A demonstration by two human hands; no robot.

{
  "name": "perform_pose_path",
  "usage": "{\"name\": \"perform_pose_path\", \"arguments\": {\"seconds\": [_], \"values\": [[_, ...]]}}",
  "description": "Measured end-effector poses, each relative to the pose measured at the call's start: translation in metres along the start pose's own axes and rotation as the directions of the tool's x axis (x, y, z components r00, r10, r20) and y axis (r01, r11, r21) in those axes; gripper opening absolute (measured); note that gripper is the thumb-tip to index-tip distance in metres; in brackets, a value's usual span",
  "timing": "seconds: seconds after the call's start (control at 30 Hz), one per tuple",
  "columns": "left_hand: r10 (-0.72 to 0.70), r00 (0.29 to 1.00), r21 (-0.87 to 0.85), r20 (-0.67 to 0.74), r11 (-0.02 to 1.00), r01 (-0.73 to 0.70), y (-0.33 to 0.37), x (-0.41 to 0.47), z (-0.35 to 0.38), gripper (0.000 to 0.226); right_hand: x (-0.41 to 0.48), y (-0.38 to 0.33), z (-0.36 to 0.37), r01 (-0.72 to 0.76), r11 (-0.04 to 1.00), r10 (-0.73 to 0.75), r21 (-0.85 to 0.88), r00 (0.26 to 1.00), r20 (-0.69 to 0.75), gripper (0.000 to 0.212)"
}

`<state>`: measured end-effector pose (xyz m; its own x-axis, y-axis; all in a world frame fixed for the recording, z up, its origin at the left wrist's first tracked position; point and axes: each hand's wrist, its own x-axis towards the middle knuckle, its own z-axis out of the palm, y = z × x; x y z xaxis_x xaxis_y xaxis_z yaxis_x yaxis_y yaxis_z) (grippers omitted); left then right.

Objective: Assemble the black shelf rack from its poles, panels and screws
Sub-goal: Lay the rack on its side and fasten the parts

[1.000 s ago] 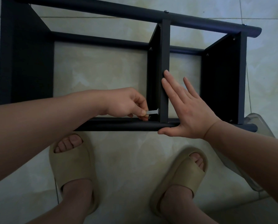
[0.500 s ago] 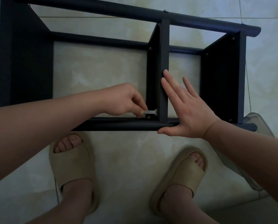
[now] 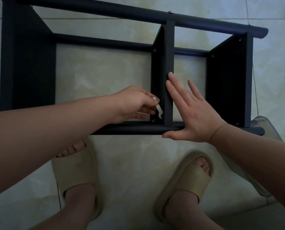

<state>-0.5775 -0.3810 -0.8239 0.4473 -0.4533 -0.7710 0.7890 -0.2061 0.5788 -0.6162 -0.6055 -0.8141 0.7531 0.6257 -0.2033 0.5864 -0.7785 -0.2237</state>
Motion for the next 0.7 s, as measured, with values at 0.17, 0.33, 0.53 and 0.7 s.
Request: {"name": "perform_pose_path", "arguments": {"seconds": [0.17, 0.33, 0.53, 0.7], "values": [[-0.015, 0.987, 0.033, -0.157, 0.999, 0.020, 0.000, 0.004, 0.004, 0.001, 0.000, 0.000, 0.000, -0.001, 1.000, 0.001, -0.002, 1.000, 0.003, 0.124], [0.006, 0.979, 0.004, -0.205, 1.000, -0.005, 0.007, 0.004, 0.003, 0.002, 0.000, -0.001, -0.001, 0.000, 1.000, 0.000, 0.000, 1.000, -0.001, 0.124], [-0.011, 0.991, -0.005, -0.131, 1.000, 0.010, 0.008, 0.003, 0.002, 0.002, 0.000, 0.000, -0.001, 0.000, 1.000, 0.000, 0.003, 1.000, 0.000, 0.124], [-0.032, 0.992, 0.065, -0.120, 0.997, 0.040, 0.006, 0.004, 0.000, 0.003, 0.001, 0.000, -0.001, 0.001, 1.000, -0.001, -0.004, 1.000, 0.002, 0.123]]}}
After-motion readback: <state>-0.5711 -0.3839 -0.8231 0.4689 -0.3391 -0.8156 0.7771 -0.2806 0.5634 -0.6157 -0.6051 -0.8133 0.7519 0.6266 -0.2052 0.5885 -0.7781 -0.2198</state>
